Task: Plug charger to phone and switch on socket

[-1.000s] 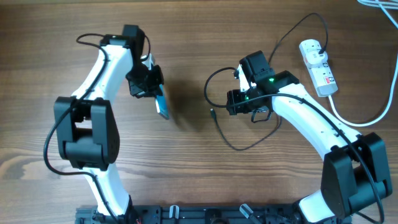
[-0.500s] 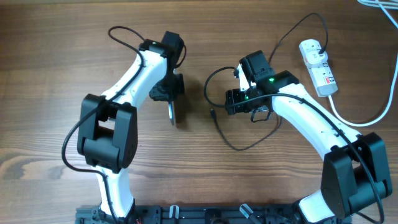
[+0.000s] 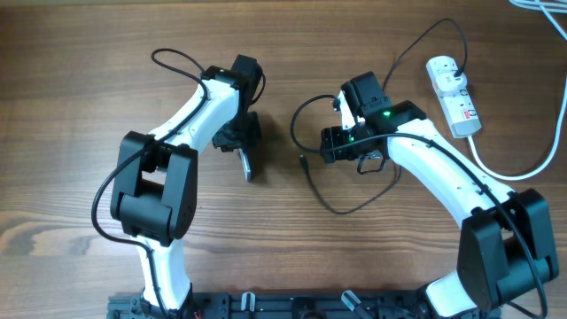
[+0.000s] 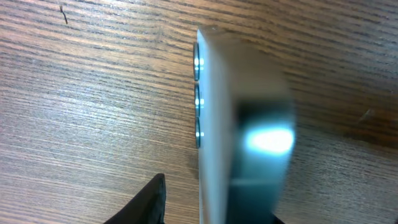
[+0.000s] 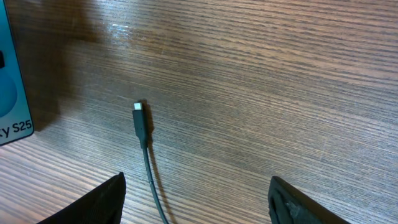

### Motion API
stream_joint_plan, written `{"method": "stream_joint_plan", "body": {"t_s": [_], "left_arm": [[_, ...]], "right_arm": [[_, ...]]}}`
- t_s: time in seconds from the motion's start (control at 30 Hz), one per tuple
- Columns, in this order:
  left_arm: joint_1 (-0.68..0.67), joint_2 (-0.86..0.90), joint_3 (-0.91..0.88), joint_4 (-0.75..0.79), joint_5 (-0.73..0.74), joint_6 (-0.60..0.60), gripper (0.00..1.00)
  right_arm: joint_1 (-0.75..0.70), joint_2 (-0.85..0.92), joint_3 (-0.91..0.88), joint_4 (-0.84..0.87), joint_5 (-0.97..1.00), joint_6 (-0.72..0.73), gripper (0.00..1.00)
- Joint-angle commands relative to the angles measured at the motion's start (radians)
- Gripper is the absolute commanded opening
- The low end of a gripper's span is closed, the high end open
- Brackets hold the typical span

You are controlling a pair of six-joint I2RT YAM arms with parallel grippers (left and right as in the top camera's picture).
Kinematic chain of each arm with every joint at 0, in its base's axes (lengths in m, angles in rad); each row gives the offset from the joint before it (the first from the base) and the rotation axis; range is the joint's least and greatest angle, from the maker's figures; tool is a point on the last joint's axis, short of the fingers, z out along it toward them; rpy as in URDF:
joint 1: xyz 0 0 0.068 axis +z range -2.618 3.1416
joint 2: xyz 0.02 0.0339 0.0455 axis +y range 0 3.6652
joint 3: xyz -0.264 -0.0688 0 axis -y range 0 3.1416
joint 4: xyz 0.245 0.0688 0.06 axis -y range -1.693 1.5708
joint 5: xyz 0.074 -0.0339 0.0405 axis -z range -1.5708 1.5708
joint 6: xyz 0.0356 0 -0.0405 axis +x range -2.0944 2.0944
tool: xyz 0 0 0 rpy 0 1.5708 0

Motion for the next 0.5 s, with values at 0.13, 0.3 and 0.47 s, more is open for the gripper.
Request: {"method": "stream_joint_plan", "body": {"t_s": [0.13, 0.3, 0.47], "left_arm": [[0.002, 0.013, -0.01, -0.004, -0.01, -0.037, 0.21], [0.002, 0.013, -0.023, 0.001, -0.01, -0.04, 0.11], [0.005, 0.013, -0.036, 0.022, 0.008, -0.039, 0.04]], "right_arm": [[0.003, 0.003, 0.004, 0.002, 0.013, -0.002, 0.75], [0.003, 0.003, 0.004, -0.002, 0.013, -0.002, 0.75], [0.003, 0.003, 0.004, 0.002, -0.047, -0.004, 1.0]]}}
